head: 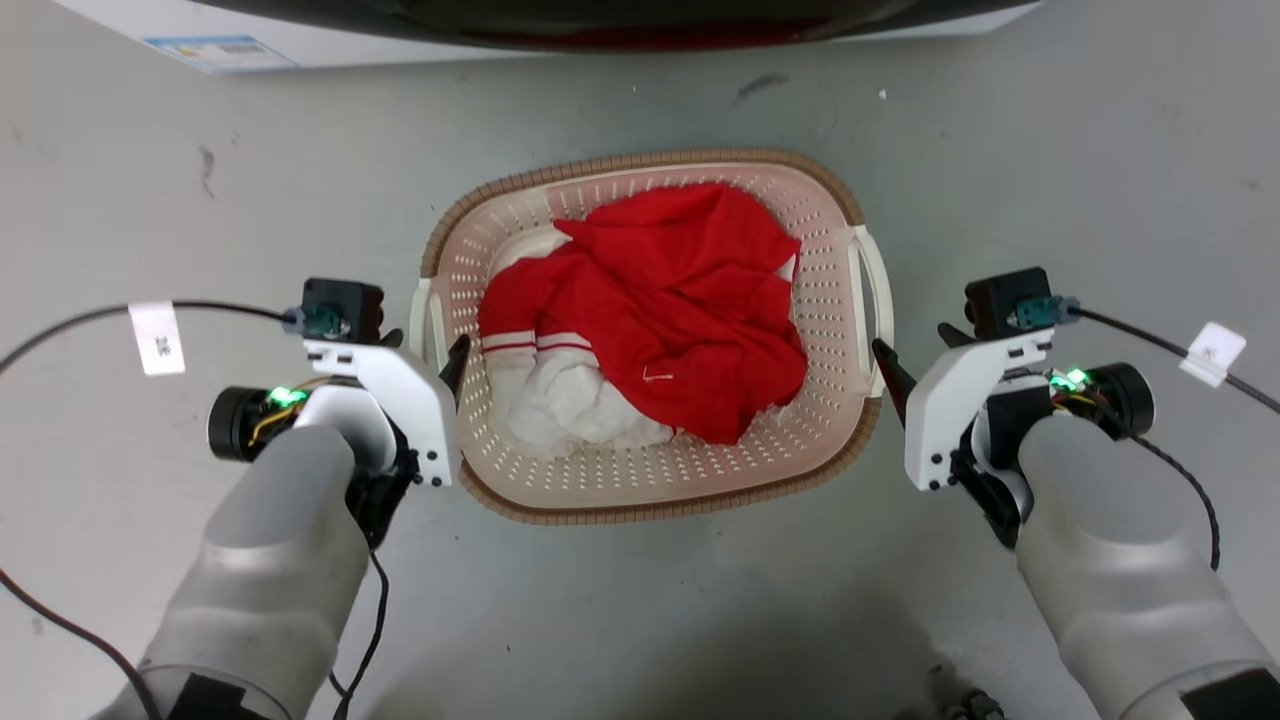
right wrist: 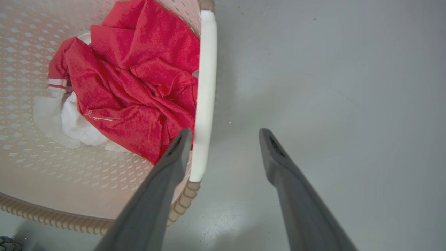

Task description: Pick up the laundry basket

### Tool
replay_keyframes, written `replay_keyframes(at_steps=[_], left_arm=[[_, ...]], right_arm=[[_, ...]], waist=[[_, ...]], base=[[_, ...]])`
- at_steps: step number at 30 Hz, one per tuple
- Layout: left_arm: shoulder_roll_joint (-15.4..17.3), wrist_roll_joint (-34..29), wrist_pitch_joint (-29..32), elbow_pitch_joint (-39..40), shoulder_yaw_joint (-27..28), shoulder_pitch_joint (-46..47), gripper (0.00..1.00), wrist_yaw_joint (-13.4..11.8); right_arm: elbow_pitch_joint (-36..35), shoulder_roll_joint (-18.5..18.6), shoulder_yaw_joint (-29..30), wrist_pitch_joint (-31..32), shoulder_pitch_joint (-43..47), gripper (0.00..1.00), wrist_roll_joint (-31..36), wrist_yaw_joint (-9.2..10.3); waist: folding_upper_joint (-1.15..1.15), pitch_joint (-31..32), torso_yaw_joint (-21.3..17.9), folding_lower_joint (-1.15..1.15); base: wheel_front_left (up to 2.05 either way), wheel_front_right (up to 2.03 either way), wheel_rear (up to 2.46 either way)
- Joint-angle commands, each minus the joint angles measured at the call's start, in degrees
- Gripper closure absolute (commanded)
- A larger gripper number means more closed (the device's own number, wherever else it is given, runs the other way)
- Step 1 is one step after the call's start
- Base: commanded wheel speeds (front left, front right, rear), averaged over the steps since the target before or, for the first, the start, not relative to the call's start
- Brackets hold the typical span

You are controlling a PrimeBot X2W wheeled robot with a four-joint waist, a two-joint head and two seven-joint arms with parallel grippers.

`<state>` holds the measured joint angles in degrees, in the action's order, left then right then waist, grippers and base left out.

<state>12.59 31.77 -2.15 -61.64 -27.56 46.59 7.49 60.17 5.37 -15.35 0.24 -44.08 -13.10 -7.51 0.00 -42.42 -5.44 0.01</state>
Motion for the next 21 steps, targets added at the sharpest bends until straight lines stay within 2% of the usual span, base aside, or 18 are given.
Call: replay_keyframes(at_steps=[1,10,21], left_arm=[[0.6,0.9,0.6,-0.4,-0.7,1.2,0.0,0.0],[2.6,6.1,3.4,-2.3,-3.8,5.2,0.0,0.0],[3.5,9.9,5.3,-3.9,-7.7,7.9,0.0,0.0]], right_arm=[[1.2,-0.3,-0.4,-0.1,-1.8,0.0,-0.6,0.04],[8.0,-1.7,-4.1,1.0,-8.0,0.0,-3.5,0.04],[10.3,-2.5,-8.3,2.4,-11.4,0.0,-8.0,0.04]], waist=[[0.0,-1.4,-0.1,-0.01],[0.0,-5.1,-0.7,-0.01],[0.0,-7.3,-1.1,-0.01]], base=[[0.0,0.0,0.0],[0.0,0.0,0.0],[0.0,0.0,0.0]])
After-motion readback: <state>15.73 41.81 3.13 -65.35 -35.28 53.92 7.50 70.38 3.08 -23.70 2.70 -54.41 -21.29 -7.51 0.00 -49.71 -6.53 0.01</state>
